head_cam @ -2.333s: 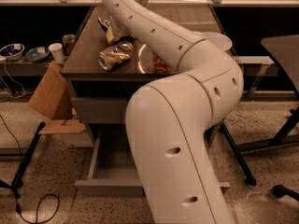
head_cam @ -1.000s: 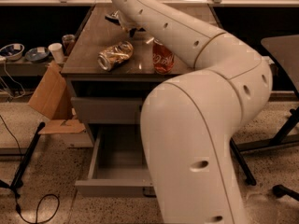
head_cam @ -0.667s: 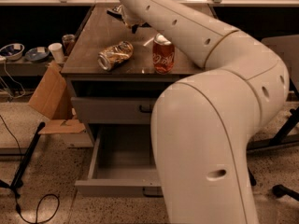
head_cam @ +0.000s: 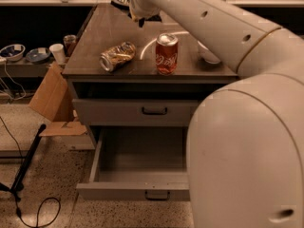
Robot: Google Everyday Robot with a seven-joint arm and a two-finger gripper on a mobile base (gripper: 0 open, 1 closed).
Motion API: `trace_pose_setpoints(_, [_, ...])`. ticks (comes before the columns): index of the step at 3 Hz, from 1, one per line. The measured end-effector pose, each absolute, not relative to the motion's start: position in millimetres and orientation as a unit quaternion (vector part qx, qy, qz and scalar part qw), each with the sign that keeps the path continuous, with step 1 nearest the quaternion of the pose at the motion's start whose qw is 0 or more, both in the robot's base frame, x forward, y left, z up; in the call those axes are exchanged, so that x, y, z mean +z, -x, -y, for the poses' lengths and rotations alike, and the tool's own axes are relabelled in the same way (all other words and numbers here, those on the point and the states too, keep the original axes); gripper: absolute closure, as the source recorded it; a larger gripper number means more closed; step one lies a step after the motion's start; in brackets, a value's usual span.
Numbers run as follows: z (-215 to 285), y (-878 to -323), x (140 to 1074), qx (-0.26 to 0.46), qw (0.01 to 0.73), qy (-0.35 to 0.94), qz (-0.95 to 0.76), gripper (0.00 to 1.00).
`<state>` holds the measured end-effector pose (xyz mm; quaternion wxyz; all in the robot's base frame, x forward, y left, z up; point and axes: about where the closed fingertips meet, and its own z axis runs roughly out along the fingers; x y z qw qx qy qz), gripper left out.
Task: Place blue chip bag into middle drawer
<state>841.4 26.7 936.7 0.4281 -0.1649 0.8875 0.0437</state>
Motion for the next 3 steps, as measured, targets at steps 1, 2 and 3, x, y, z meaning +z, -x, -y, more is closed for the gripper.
trace_pose_setpoints(1, [-17, -813, 952, 0.06, 0.431, 0.176, -0.883, 1.0])
trace_pose_setpoints(2, [-9, -777, 963, 0.079, 0.438, 0.185, -0.876, 1.0])
trace_pose_setpoints(3, [-14, -722, 972, 0.104, 0.45, 0.21, -0.862, 1.0])
